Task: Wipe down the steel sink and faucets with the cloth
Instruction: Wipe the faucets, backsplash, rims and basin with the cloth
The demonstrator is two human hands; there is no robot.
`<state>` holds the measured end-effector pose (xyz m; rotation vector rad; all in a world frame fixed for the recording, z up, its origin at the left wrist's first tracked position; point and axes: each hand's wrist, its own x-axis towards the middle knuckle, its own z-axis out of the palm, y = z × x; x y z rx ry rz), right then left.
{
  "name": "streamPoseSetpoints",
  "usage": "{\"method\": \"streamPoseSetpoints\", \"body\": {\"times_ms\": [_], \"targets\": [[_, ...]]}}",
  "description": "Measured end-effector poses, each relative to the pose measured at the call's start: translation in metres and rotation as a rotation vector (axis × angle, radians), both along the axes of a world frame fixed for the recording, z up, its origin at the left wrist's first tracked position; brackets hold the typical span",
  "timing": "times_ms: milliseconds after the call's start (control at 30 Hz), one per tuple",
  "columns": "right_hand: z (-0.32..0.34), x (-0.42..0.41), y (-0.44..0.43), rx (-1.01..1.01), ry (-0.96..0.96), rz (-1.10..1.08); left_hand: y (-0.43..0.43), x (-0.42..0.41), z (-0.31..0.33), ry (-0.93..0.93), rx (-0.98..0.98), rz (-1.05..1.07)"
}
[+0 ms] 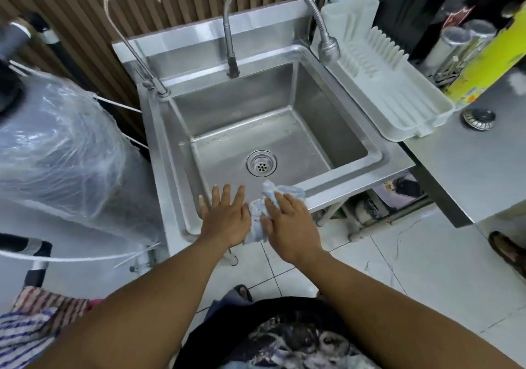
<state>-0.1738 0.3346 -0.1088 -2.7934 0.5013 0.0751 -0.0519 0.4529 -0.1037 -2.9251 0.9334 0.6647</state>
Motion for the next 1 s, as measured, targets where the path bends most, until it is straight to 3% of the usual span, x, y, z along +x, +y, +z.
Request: {"method": "streamPoseSetpoints", "body": {"times_ms": [167,267,400,467,533,633,733,800,900,1000], "targets": [[-0.004,-0.013,-0.059,-0.038,0.038,-0.392,0.000,0.000,-0.001,0.061,-0.039,0.002],[0.005,0.003,-0.033,0.005,0.115,-0.546,0.001,0.001,-0.001,0.065,-0.062,0.009],[0.003,0.014,0.050,0.019,0.035,-0.379,0.001,0.002,0.000,0.030,-0.045,-0.006],[0.003,0.010,0.051,0.045,0.045,-0.278,0.001,0.003,0.000,0.022,-0.031,-0.020],[0.007,0.007,0.018,0.051,0.089,-0.335,0.001,0.002,0.001,0.057,-0.037,-0.016],[0.004,0.012,-0.044,0.009,0.207,-0.585,-0.002,0.003,0.002,0.126,-0.014,0.001],[-0.001,0.026,-0.049,-0.010,0.222,-0.711,-0.007,0.008,0.004,0.194,0.013,0.022],[-0.002,0.034,-0.015,-0.058,0.130,-0.705,-0.010,0.014,0.004,0.213,0.018,0.022],[0.003,0.031,0.036,0.067,0.183,-0.543,-0.016,0.019,0.002,0.201,0.042,0.002],[0.004,0.022,0.022,0.071,0.171,-0.523,-0.018,0.019,0.003,0.199,0.050,-0.025]]}}
